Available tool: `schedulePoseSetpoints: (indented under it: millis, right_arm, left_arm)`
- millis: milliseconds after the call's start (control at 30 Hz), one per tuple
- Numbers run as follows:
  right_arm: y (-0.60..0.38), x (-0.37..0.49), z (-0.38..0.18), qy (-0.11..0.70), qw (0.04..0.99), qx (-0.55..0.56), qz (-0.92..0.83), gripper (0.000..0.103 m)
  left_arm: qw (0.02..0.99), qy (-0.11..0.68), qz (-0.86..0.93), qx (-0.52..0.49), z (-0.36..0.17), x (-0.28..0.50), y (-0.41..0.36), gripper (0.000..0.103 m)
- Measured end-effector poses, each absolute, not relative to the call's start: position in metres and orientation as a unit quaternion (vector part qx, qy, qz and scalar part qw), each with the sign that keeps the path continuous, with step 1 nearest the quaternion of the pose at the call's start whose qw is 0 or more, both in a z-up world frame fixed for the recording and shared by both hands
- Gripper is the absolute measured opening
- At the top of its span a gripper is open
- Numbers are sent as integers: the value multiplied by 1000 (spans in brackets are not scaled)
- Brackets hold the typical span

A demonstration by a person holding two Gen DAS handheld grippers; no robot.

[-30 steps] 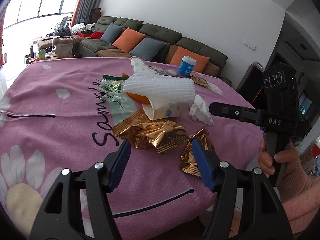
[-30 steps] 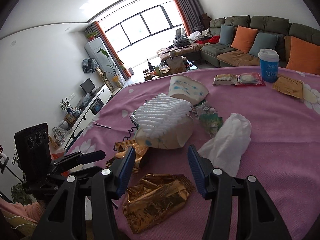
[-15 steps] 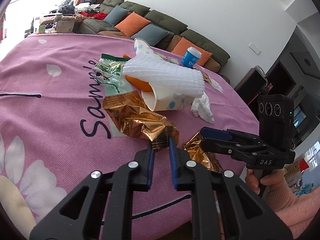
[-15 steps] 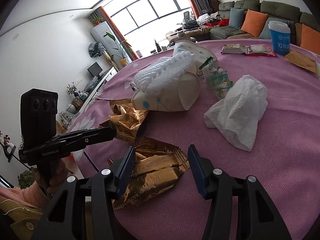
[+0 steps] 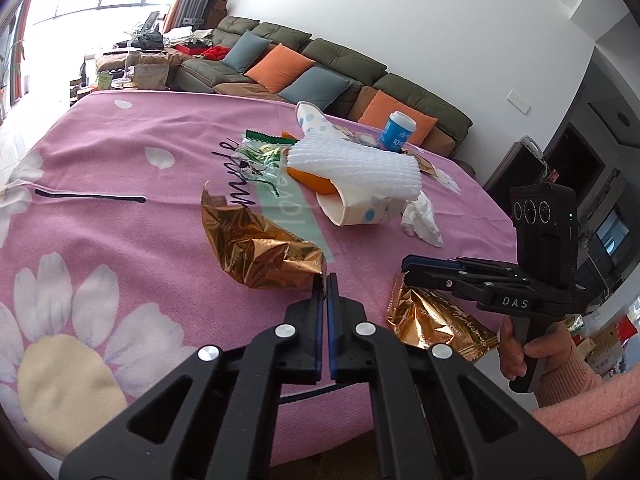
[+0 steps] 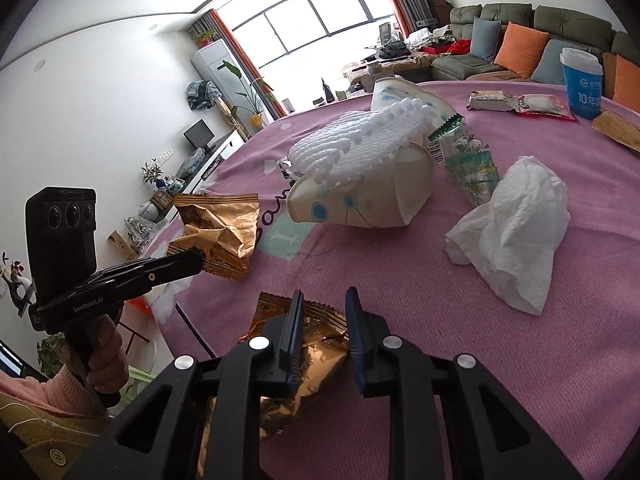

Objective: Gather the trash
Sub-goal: 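Grasp a gold wrapper with the left tool while the right tool grasps another gold wrapper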

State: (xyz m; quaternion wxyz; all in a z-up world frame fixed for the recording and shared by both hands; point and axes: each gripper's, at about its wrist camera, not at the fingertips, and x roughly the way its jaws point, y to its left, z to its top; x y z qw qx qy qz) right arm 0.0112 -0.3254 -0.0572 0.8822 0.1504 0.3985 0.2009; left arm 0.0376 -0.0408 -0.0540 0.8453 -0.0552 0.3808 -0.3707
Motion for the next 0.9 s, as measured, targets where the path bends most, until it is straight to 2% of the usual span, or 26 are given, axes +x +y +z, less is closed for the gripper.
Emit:
schedulePoseSetpoints:
  millis: [167, 233, 267, 300, 467, 633, 700, 900]
  right_arm:
    - [-326, 15, -53, 384, 886, 168, 198, 23]
    - [-331, 12, -47, 378, 888, 173, 197, 34]
    - [-335, 10, -44, 379, 888, 175, 194, 44]
    - [-338, 6, -42, 381, 888, 174, 190, 50]
    - [-342, -10, -46, 408, 875, 174, 193, 52]
    - [-328, -20, -54, 423, 873, 145, 195, 51]
    - [-324, -18, -55, 426, 870, 144, 204, 34]
    - [-310, -13, -52, 414, 874, 132, 217, 22]
  left_arm:
    - [853, 372, -361, -55, -49, 33, -26, 2]
    - [856, 369, -358, -53, -48, 31, -24, 2]
    - [856, 368, -359, -52, -47, 31, -23, 2]
    - [856, 367, -361, -53, -47, 30, -22, 2]
    - [856, 364, -364, -49, -48, 28, -22, 2]
    - [860, 363, -354, -55, -49, 31, -13, 2]
    - [864, 361, -347, -55, -48, 31, -8, 2]
    - [874, 354, -329, -63, -43, 32, 9, 2]
